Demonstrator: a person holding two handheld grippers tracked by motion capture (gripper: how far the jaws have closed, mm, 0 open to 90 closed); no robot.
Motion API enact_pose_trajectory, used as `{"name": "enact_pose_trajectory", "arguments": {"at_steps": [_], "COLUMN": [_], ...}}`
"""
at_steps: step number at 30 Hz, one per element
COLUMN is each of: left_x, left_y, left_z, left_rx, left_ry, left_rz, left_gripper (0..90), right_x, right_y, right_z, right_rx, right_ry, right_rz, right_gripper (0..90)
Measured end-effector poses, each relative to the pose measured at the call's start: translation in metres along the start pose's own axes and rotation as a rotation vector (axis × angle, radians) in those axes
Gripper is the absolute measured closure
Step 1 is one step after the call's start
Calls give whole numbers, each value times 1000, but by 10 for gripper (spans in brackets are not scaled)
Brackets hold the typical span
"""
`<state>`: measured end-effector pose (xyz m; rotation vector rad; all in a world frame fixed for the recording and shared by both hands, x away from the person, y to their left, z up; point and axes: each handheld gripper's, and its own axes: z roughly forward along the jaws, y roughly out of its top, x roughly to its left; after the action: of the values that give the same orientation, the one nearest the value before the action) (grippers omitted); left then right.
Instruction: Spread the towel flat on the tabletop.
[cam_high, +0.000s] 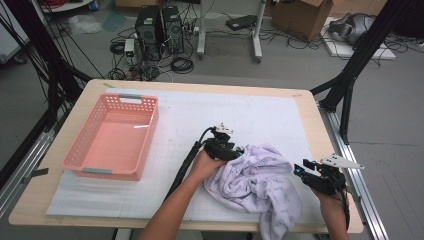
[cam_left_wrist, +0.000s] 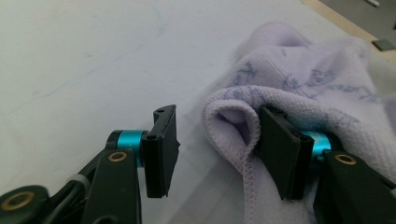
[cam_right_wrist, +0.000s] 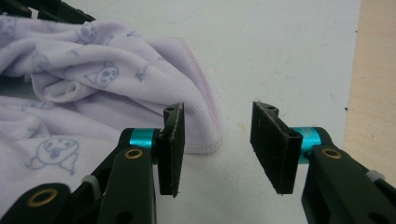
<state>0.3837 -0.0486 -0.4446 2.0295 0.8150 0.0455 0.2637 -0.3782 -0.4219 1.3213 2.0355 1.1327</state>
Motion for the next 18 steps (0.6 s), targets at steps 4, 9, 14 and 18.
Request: {"name": "enact_pose_trajectory", "arguments": {"at_steps": [4, 9, 14, 18], "left_x": [-12, -19, -27, -34], "left_y": [2, 3, 4, 6], "left_z": [10, 16, 17, 21], "left_rx": [34, 47, 71, 94], "left_ry": [-56, -80, -115, -149], "left_rz": [47, 58, 69, 87], "left_gripper": [458, 467, 527, 718], "right_x": [-1, 0, 1, 3], "right_y": [0, 0, 1, 1], "right_z": [-1, 1, 1, 5], "right_rx": [-8, -11, -28, -25], "right_ry": [2, 6, -7, -5], "right_rz": [7, 12, 14, 19], "right_gripper": [540, 539, 540, 540]}}
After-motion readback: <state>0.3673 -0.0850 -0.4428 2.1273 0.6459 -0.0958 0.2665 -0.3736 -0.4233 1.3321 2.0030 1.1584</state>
